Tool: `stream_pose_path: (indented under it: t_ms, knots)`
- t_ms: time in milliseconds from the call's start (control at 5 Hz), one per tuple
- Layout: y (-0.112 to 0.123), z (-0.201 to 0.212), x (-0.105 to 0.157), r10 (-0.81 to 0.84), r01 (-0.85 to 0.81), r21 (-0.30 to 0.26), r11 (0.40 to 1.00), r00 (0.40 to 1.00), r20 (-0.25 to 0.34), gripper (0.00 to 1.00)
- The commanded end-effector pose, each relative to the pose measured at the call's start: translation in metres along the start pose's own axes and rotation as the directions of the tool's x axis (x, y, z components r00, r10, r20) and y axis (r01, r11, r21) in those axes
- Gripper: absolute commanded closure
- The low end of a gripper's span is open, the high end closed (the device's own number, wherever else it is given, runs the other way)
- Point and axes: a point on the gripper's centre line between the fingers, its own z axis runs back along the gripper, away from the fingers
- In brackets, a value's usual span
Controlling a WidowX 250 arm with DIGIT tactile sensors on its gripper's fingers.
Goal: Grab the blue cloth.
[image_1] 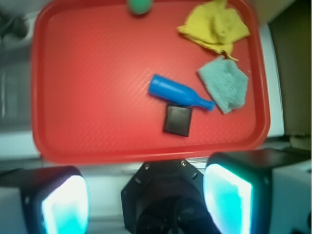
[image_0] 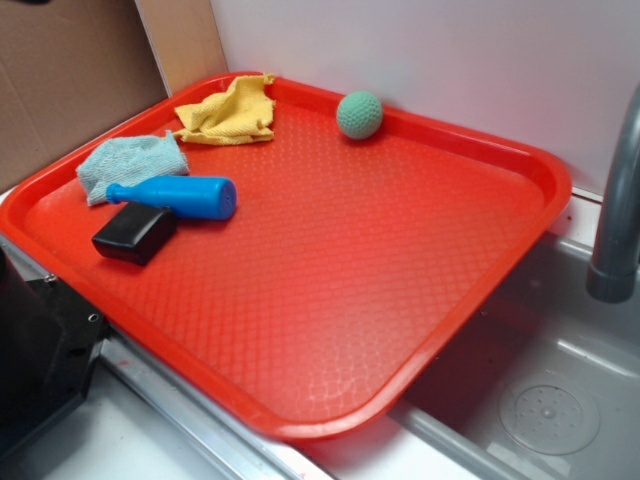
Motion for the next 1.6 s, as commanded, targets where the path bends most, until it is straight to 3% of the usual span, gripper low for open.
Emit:
stream_pose_path:
  t_ms: [0, 200, 600, 800, 1000, 1200, 1400]
  knots:
    - [0.041, -0.025, 0.038, 0.392, -0.388, -0.052, 0.920, 0.914, 0.107, 0.00]
    - [0.071, -0.059, 0.047, 0.471, -0.469, -0.043, 0.882, 0.875, 0.110, 0.00]
    - [0.114, -0.116, 0.064, 0.568, -0.559, -0.100, 0.823, 0.805, 0.172, 0.00]
    - [0.130, -0.152, 0.071, 0.588, -0.581, -0.089, 0.809, 0.793, 0.159, 0.00]
    - [0.135, -0.176, 0.077, 0.573, -0.574, -0.055, 0.817, 0.799, 0.184, 0.00]
    - [0.137, -0.199, 0.085, 0.566, -0.568, -0.034, 0.822, 0.811, 0.147, 0.00]
    - [0.133, -0.203, 0.088, 0.561, -0.565, -0.023, 0.825, 0.813, 0.157, 0.44]
